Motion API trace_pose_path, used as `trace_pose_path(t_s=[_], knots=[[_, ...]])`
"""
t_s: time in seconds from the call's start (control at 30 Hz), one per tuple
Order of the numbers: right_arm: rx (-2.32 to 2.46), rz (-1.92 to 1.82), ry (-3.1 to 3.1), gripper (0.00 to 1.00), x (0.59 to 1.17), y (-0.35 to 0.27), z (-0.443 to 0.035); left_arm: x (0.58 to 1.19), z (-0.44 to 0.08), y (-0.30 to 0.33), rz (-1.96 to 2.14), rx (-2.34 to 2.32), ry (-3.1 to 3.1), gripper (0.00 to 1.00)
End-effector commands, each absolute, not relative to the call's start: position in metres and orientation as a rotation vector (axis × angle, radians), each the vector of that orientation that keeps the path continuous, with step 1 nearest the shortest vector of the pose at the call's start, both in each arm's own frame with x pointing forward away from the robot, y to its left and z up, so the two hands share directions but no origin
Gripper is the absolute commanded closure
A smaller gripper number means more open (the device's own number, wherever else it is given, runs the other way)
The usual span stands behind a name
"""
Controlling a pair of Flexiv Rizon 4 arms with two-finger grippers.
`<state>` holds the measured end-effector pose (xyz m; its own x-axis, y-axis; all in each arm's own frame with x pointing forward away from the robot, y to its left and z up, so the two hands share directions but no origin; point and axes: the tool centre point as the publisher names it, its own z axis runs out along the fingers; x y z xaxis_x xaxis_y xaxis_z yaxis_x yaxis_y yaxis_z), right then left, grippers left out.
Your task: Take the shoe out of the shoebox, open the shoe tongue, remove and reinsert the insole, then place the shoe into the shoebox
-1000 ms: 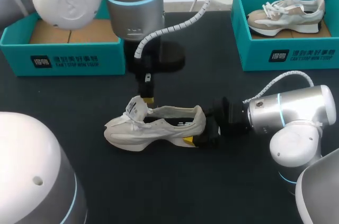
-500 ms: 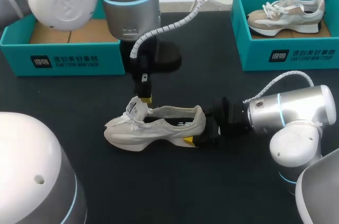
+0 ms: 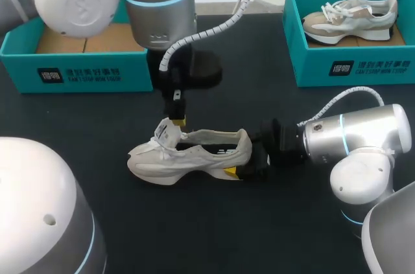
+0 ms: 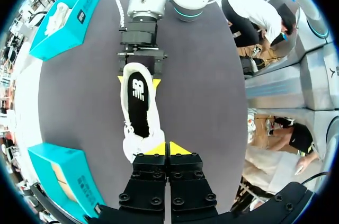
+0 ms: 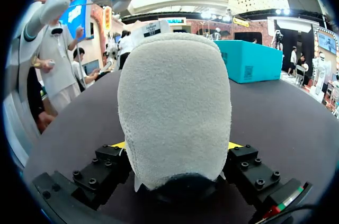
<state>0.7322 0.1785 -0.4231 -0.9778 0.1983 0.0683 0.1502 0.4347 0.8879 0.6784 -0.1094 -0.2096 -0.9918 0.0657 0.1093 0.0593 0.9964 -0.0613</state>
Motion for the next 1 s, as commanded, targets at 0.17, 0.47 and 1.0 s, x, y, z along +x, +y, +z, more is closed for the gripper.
trace_pose_path(t_s=[0.17,0.47,1.0], knots=[[0.324,1.607,2.625,1.0,0.728,0.176,-0.428,0.692,-0.233,-0.105,0.217,-0.182,-3.175,1.0],[0.324,1.607,2.625,1.0,0.728,0.176,-0.428,0.71,-0.27,-0.112,0.21,-0.26,-3.138,1.0],[0.324,1.607,2.625,1.0,0.728,0.176,-0.428,0.71,-0.27,-0.112,0.21,-0.26,-3.138,1.0]])
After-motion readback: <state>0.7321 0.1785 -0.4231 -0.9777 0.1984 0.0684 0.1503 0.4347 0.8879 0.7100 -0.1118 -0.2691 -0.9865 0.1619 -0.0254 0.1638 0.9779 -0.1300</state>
